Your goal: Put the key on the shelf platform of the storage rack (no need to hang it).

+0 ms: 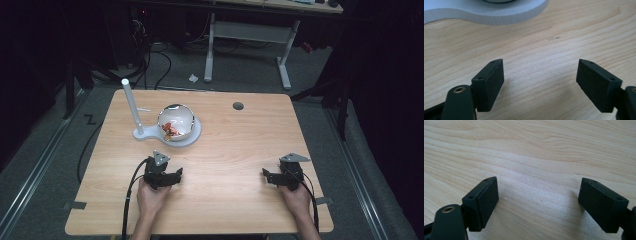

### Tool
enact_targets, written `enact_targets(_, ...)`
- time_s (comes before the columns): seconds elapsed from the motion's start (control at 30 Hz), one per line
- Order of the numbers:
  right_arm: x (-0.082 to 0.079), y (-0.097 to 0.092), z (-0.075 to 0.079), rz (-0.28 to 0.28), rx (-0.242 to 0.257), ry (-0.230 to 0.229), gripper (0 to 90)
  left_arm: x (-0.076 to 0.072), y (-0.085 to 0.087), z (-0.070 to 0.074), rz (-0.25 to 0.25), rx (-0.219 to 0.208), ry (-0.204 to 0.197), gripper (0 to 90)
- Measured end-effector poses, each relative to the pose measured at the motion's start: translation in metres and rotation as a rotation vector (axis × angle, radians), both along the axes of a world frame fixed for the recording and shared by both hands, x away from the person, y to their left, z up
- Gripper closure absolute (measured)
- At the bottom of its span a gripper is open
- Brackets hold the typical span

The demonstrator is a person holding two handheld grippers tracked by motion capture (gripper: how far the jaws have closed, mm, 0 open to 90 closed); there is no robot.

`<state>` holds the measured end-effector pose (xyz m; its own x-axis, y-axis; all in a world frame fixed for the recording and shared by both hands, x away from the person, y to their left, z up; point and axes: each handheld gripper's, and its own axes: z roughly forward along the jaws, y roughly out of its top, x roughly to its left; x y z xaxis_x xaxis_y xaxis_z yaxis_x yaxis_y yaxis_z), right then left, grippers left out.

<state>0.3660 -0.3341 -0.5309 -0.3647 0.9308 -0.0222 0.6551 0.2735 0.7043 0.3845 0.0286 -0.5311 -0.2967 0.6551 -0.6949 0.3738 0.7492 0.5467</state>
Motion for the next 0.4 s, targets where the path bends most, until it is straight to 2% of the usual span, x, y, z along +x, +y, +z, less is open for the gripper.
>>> enact_targets(0.1, -0.0001, 0.0001, 0.0, -0.002, 0.002, 0.001, 16.3, -0.0006, -0.0016, -0.0038, 0.003, 0.015, -0.022, 23.0)
enact_targets(0.4, -0.0001, 0.0001, 0.0, -0.002, 0.001, 0.001, 16.3, -0.0003, -0.0023, -0.0039, 0.008, 0.016, -0.022, 22.7)
